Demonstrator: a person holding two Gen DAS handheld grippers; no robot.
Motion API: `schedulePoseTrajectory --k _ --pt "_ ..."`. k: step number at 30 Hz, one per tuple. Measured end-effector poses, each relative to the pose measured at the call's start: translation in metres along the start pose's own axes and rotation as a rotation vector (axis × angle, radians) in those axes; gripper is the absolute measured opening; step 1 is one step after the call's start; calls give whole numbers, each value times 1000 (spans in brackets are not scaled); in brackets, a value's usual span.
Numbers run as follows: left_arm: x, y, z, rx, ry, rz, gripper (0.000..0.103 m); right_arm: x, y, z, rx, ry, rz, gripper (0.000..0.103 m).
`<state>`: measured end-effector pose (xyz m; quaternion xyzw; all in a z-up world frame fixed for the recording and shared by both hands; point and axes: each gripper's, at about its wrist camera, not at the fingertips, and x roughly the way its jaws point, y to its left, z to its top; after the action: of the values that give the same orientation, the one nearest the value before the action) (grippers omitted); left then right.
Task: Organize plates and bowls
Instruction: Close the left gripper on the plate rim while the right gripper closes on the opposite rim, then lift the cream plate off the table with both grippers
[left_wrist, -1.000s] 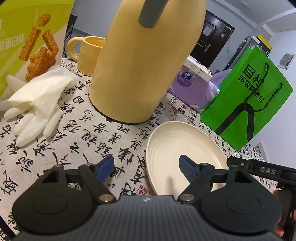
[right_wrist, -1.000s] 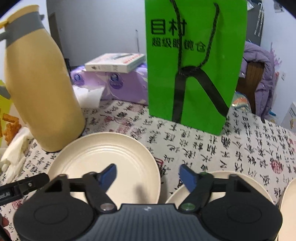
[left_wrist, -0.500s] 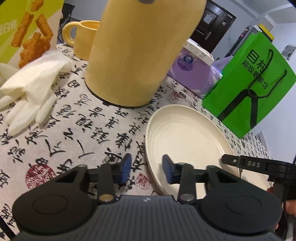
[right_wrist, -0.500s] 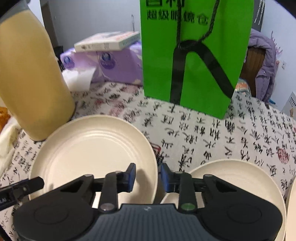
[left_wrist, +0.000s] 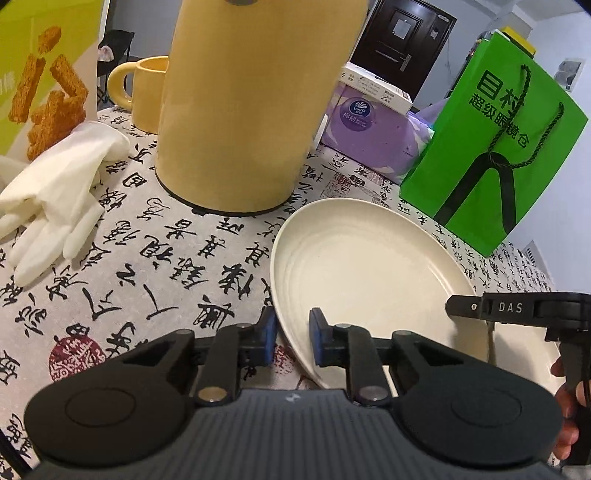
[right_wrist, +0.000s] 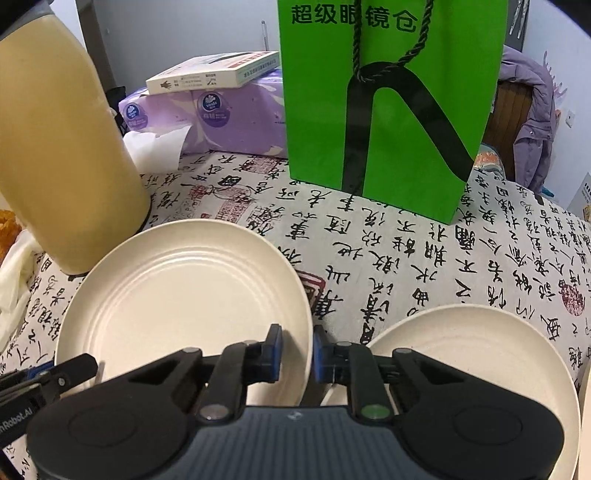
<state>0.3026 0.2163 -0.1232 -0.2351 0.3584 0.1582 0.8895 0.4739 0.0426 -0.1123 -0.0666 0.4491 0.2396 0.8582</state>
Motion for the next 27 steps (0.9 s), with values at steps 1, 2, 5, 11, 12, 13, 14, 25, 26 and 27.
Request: schedulePoseTrajectory --k 1,2,5,11,12,13,14,25,26,27 --pt "0 1 0 -2 0 -1 19 -1 0 0 -2 -3 0 16" --pt "0 1 0 0 -5 -8 19 -1 0 -1 -3 -7 0 15" --pt "-2 0 -1 10 -12 -2 19 -5 1 -2 -8 -29 -5 14" --pt "-7 -3 -1 25 -41 18 19 -12 7 -2 -27 -57 -8 14" --pt "-7 -3 -1 24 -42 19 19 -13 7 -2 -29 -58 -8 14" --pt "-8 -2 -1 24 -43 19 19 -13 7 -2 -29 -60 -7 14" --pt "-8 -2 0 24 -44 19 19 -13 8 -2 -30 -61 -6 14" --pt "-14 -2 -1 22 -71 17 19 -20 10 -3 -33 -86 4 14" --pt "-14 -2 0 22 -73 16 19 -21 10 -3 -33 -87 5 14" --pt "-15 -2 0 20 -75 15 19 -21 10 -3 -33 -88 5 14"
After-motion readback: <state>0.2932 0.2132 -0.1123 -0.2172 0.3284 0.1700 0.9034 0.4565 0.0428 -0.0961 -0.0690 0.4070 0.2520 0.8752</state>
